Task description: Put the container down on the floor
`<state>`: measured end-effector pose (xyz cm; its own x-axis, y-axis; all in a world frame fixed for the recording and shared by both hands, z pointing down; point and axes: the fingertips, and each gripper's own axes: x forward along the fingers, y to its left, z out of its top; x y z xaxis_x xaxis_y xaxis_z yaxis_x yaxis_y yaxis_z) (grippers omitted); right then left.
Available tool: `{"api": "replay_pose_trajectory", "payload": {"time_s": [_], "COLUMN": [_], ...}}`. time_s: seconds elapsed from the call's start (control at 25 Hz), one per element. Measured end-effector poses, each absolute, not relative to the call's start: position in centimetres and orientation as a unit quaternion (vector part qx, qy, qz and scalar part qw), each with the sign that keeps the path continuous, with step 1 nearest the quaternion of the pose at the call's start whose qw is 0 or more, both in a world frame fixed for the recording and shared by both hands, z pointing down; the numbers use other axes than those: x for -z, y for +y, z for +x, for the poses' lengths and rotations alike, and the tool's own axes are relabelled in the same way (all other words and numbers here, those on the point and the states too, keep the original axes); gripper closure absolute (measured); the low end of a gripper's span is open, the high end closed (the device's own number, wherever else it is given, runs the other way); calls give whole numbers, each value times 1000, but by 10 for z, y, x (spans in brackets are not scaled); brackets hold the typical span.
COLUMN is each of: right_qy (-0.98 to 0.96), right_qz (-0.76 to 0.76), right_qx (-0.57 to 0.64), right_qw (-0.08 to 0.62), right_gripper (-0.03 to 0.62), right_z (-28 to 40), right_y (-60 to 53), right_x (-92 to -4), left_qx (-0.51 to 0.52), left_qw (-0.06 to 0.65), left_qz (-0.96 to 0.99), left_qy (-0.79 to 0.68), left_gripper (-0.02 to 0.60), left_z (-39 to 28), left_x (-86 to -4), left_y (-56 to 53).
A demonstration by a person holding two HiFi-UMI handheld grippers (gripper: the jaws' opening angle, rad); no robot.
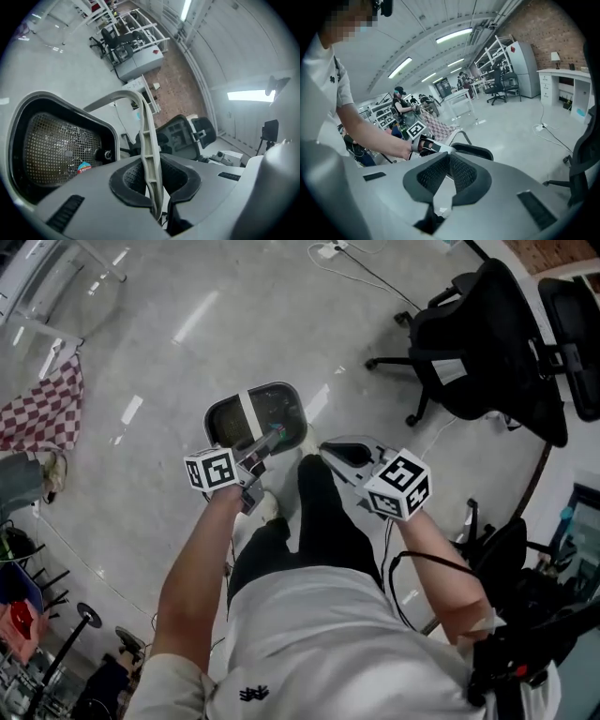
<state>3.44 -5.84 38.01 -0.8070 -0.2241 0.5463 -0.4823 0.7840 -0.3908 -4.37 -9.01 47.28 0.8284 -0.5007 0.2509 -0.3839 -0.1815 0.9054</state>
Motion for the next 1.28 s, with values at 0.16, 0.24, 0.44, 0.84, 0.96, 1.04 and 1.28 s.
{"api": "replay_pose_trajectory", "payload": {"time_s": [0.16, 0.24, 0.44, 0.84, 0.96, 1.04, 1.28], "right_qy": [-911, -911, -910, -895, -891, -888, -878], "right_qz": [157, 143, 98, 71, 65, 63, 57], "right_qx": [-303, -310, -317, -353, -362, -370, -381], "right_qw": [234, 231, 250, 263, 266, 266, 284], "right_gripper": [566, 568, 568, 568, 568, 568, 568], "right_z": [43, 53, 57, 61, 60, 61, 63], "right_y": [-119, -144, -198, -264, -271, -272, -275], "right_x": [-415, -430, -487, -592, -619, -635, -676], "left_qx": [43, 48, 61, 75, 81, 82, 77], "left_qw": [590, 595, 614, 621, 620, 619, 625], "left_qz": [737, 730, 711, 702, 705, 707, 709], "left_qy": [-326, -333, -339, -339, -335, -330, -319], "left_gripper": [538, 538, 538, 543, 543, 543, 543], "left_z": [-41, -33, -27, -19, -17, -13, -10], "left_x": [-528, -551, -626, -763, -795, -815, -857], "left_y": [-143, -167, -229, -329, -346, -353, -359]}}
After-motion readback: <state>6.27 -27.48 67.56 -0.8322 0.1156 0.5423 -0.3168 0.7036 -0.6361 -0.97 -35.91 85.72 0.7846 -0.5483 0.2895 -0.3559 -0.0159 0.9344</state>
